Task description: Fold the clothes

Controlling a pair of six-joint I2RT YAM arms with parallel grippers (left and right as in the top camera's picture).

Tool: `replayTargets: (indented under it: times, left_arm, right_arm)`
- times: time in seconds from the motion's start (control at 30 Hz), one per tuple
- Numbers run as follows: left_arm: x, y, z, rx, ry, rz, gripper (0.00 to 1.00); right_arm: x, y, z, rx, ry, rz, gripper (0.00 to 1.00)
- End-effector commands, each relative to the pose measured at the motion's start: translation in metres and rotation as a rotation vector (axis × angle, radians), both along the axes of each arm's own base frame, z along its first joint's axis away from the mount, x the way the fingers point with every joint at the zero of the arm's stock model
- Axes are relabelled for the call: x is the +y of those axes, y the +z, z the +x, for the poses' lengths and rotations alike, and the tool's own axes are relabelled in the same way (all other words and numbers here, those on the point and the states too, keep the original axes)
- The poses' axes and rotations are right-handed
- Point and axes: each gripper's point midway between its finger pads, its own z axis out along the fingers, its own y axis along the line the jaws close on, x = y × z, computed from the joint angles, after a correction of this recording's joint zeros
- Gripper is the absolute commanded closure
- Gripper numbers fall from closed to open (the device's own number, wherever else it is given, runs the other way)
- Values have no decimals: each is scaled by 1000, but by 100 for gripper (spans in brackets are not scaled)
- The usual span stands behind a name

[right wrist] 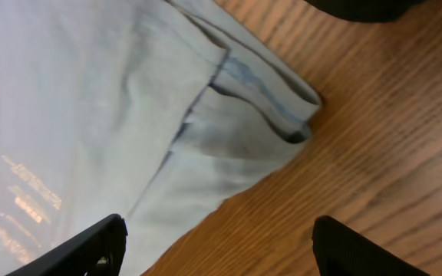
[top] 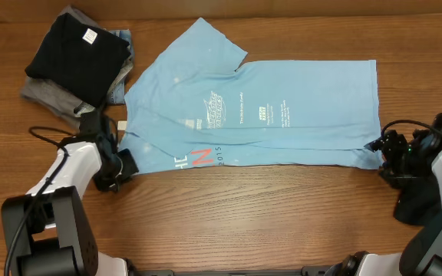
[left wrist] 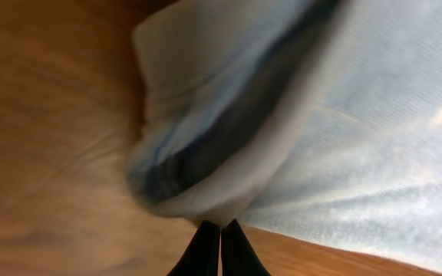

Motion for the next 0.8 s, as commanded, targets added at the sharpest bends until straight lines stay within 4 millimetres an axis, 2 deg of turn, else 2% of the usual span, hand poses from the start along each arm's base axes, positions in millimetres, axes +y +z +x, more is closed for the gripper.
replayTargets:
  times: [0.0, 0.1, 0.2, 0.3, 0.33, 0.4, 0.47, 0.53, 0.67, 0.77]
  left_arm:
    - [18, 3, 2, 1, 51, 17, 96]
    - [20, 6, 6, -13, 66, 1, 96]
    - [20, 7, 8, -20, 68, -7, 96]
    - [20, 8, 8, -21, 68, -7, 96]
    - [20, 8, 8, -20, 68, -7, 96]
    - [20, 9, 9, -20, 68, -7, 96]
    - [20, 9, 7, -14, 69, -8, 96]
    - [20, 10, 5, -1, 69, -5, 96]
    - [25, 17, 5, 14, 69, 14, 96]
    - [30, 27, 0, 46, 76, 22, 96]
  right_arm:
    - [-2, -19, -16, 86, -34, -42, 21]
    - [-1, -32, -19, 92, -53, -40, 23]
    - [6, -46, -13, 48, -42, -3, 23]
    - [12, -54, -9, 23, -34, 35, 34]
    - [16, -55, -6, 9, -30, 56, 40]
    - [18, -54, -3, -16, -7, 67, 58]
    - [18, -53, -3, -13, -2, 64, 83]
    - [12, -51, -6, 11, -17, 54, 96]
    - [-10, -37, -21, 110, -73, 0, 96]
    - [-18, -21, -43, 230, -133, -19, 96]
